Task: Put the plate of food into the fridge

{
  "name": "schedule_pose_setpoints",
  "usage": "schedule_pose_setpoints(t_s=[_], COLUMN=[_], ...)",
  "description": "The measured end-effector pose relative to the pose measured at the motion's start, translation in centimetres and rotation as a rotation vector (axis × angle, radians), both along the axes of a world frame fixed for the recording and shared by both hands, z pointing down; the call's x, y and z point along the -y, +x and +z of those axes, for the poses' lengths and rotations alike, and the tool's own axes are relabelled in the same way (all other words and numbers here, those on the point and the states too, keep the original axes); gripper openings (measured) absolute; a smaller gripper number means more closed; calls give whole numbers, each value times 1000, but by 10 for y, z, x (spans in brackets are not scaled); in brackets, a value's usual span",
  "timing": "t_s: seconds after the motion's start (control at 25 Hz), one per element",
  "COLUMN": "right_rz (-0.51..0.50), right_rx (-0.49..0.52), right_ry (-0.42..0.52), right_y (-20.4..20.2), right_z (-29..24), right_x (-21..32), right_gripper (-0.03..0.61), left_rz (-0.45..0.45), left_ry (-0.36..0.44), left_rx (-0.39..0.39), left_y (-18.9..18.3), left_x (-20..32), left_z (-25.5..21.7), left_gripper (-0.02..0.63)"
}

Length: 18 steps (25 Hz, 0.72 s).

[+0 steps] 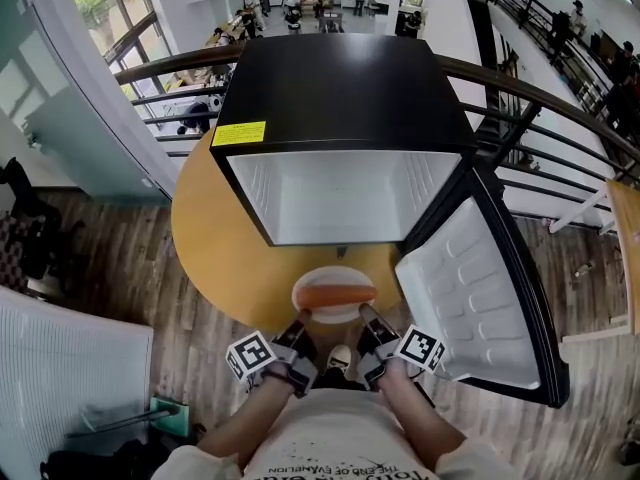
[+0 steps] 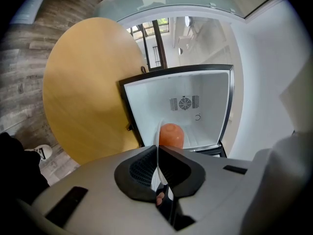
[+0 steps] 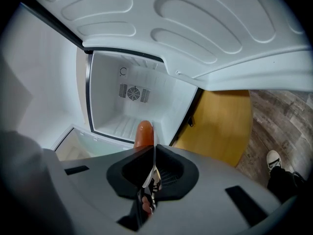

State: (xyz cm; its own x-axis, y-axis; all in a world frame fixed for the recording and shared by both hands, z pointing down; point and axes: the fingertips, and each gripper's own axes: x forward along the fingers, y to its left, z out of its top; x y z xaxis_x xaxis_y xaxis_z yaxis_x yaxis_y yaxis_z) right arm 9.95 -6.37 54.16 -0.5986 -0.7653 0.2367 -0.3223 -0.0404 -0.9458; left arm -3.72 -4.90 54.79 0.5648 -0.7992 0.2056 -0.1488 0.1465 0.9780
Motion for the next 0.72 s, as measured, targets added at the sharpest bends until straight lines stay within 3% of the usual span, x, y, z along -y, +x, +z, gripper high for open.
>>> schedule_pose_setpoints(t_s=[0.72], right_rz=[47], right_rx=[8], right_ry=[-42], right_y=[-22], right_z=[5], right_x=[29], right_gripper=[34], left_rz=[47], left_ry=[-40], left_rx=[19], left_y=[-23], left_x=[36], left_z=[2], left_gripper=[31])
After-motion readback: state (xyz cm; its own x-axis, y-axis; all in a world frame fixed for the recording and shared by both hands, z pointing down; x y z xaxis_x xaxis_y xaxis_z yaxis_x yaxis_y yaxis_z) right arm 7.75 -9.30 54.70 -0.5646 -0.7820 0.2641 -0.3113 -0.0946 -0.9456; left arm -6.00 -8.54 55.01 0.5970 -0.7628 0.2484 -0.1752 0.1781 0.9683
